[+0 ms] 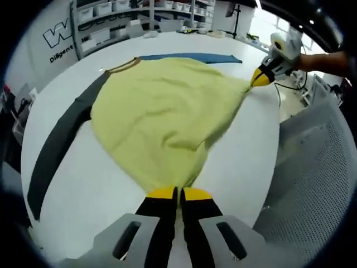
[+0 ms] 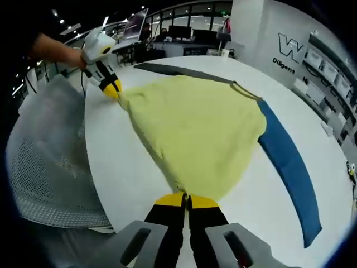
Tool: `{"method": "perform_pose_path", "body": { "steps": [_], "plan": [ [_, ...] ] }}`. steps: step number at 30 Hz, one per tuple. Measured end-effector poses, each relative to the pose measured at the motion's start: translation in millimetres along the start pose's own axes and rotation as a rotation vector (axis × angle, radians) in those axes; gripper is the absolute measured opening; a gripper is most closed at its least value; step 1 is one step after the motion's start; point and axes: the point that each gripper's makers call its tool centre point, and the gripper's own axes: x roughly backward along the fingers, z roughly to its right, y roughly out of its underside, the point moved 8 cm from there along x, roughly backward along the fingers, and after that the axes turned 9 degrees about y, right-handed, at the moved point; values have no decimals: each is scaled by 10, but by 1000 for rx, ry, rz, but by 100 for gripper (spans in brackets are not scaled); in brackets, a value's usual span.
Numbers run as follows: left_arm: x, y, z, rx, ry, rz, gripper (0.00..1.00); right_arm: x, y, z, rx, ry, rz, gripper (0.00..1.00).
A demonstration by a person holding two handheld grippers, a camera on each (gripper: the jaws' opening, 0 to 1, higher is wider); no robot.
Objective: Fold the garment on the visible template until the final outline fits inside the template.
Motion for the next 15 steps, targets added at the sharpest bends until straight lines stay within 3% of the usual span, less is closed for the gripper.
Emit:
{"method": "perform_pose_path", "body": {
  "steps": [9,15],
  "plan": [
    [247,-69,-38,-14,-14,62,1,282,-132,160,-19,12,110,0],
    [292,33,17,-27,7,58,1,356,-14,81,-24,-24,122,0]
  ]
}}
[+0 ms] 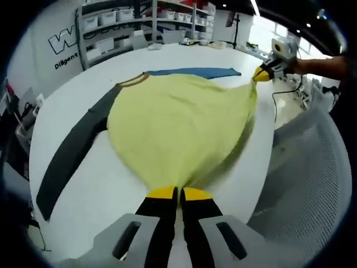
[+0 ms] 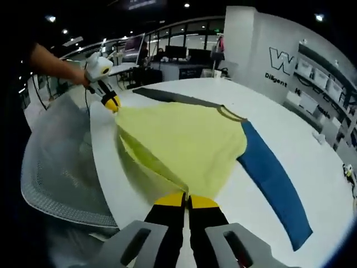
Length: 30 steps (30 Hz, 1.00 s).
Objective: Fold the garment on the visible template until the final outline fits inside the template.
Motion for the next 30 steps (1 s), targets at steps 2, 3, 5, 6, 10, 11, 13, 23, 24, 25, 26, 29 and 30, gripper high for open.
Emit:
{"method": "perform_pose_path", "body": {
  "steps": [2,3,5,6,10,11,13,23,24,25,26,29,30],
  "plan": [
    [-43,72,45,4,24,-17,1,-12,83,-49,-1,-14,-23,0],
    [-68,104,63,6,35,-24,1,-21,133,-81,4,-20,-36,0],
    [-127,167,94,6,35,-41,1,-37,199,-115,0,-31,-58,0],
    [-154,197,117,7,36,-55,1,-44,230,-131,3,-35,-66,0],
    [-188,258,136,-40,18,-75,8,-65,358,-202,40,-62,-109,0],
    [-187,267,135,-45,8,-72,12,-66,378,-217,55,-65,-113,0],
    [-166,299,141,-60,9,-80,24,-68,424,-241,91,-75,-128,0],
    [-108,440,186,99,52,-54,28,-102,492,-296,119,-86,-96,3],
    [-128,440,191,116,55,-46,25,-108,489,-306,117,-88,-96,4],
    [-137,442,192,112,60,-49,22,-115,491,-320,115,-92,-98,4],
    [-137,431,181,105,57,-33,18,-118,494,-328,115,-95,-100,4],
    [-111,438,158,152,44,-36,10,-117,497,-355,111,-104,-101,3],
    [-108,444,159,193,50,-35,6,-117,508,-370,106,-109,-105,2]
  ]
}}
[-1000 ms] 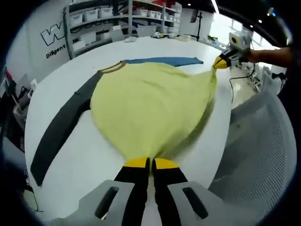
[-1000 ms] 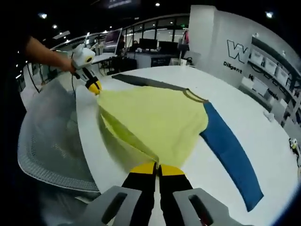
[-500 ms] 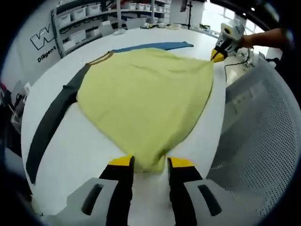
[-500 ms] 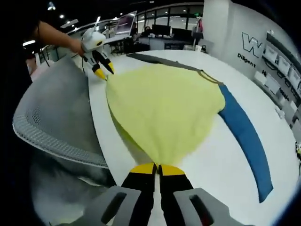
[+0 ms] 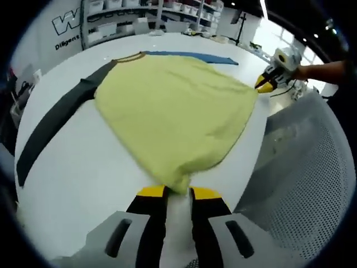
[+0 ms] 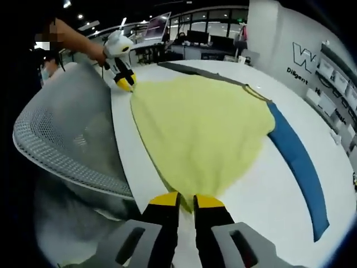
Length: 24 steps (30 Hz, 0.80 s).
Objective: Fold the garment on the visible template until the final outline fits inside the template.
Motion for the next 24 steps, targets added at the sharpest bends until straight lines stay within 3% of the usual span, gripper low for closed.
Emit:
{"method": "perform_pose_path", "body": {
  "steps": [1,3,10,12,13,17,20,22,24],
  "plan": [
    [6,9,0,37,15,1,1,-5,5,-11,-1,-3,-2,2],
    [9,21,-5,110,28,16,1,-11,23,-38,3,-13,-8,1],
    [98,81,-25,108,74,-51,1,-33,112,-82,-7,-26,-39,1],
    [132,79,-27,34,72,-85,0,-28,126,-97,1,-27,-44,0],
    [156,50,-36,-9,50,-72,0,-22,124,-102,0,-29,-42,0],
    [188,-63,-62,-30,-4,9,1,-2,52,-81,0,-2,2,4],
    [189,-176,-80,-204,-110,48,14,-11,-21,-48,1,21,26,10],
    [185,-228,-53,-247,-121,69,23,-27,-52,-19,3,27,35,12],
    [189,-270,-36,-279,-124,91,24,-42,-69,-2,-11,25,31,13]
  ]
}}
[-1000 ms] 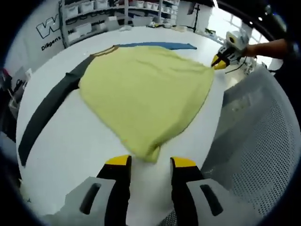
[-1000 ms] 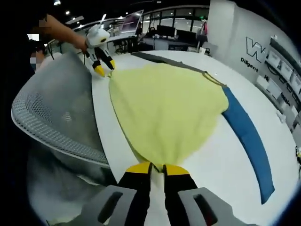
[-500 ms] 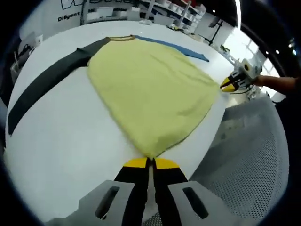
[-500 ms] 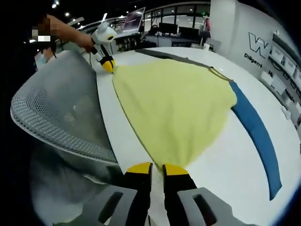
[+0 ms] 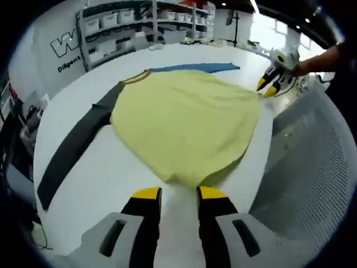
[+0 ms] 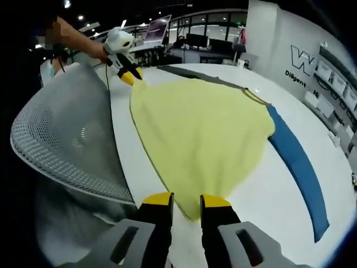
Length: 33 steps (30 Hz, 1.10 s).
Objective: Fold the garment on the visible template until the final outline fits inside the template.
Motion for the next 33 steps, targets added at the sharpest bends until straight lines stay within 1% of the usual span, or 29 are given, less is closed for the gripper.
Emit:
{"method": "perform_pose_path", "body": {
  "steps": [1,2,3,4,5,7,9,11,12,13,15,16,17,18,19,20,22,23,27,29,30,31,33],
  "plan": [
    [7,-17,16,14,7,6,23,-14,-4,7,-4,-1,0,15],
    [11,-43,15,11,7,16,23,-30,-9,15,-6,-1,1,17],
    [34,-123,-19,-40,-22,60,24,-54,-19,27,-6,-1,-3,19],
    [55,-171,-25,-50,-30,92,23,-64,-30,37,-3,-2,-8,19],
    [89,-223,-44,-33,-41,127,22,-70,-53,53,2,0,-4,19],
    [124,-284,-65,-2,-36,165,24,-87,-101,88,2,4,9,20],
    [105,-311,-71,1,-31,168,25,-121,-144,154,7,18,18,21],
    [34,-339,-47,-18,-30,169,25,-152,-181,239,7,35,26,21],
    [-11,-335,-37,-14,-26,162,24,-186,-210,324,-10,49,30,20],
    [-97,-302,15,38,2,134,24,-212,-235,391,-26,59,34,20],
    [-233,-264,102,70,50,109,27,-280,-273,553,-48,86,34,21],
    [-315,-235,156,62,54,92,29,-318,-287,653,-77,101,28,22],
    [-343,-226,175,59,58,87,31,-341,-300,722,-87,110,29,22],
    [-399,-187,225,55,62,56,31,-364,-323,814,-106,125,30,22],
    [-428,-169,254,54,64,47,29,-376,-346,865,-127,127,37,22],
    [-463,-150,304,46,80,37,28,-389,-369,907,-145,129,50,23],
    [-496,-118,358,48,96,12,30,-429,-400,1012,-156,135,52,26],
    [-506,-113,376,40,101,8,31,-452,-411,1046,-157,136,50,29],
    [-525,-91,381,33,107,-19,33,-603,-454,1172,-150,143,44,37],
    [-531,-71,361,35,102,-44,35,-684,-463,1209,-160,143,36,41],
    [-528,-62,342,31,95,-56,36,-751,-459,1239,-162,148,34,42],
    [-523,-61,316,34,84,-59,36,-813,-450,1266,-162,153,19,42],
    [-514,-44,284,65,74,-72,37,-874,-458,1316,-135,176,7,43]
  ]
}}
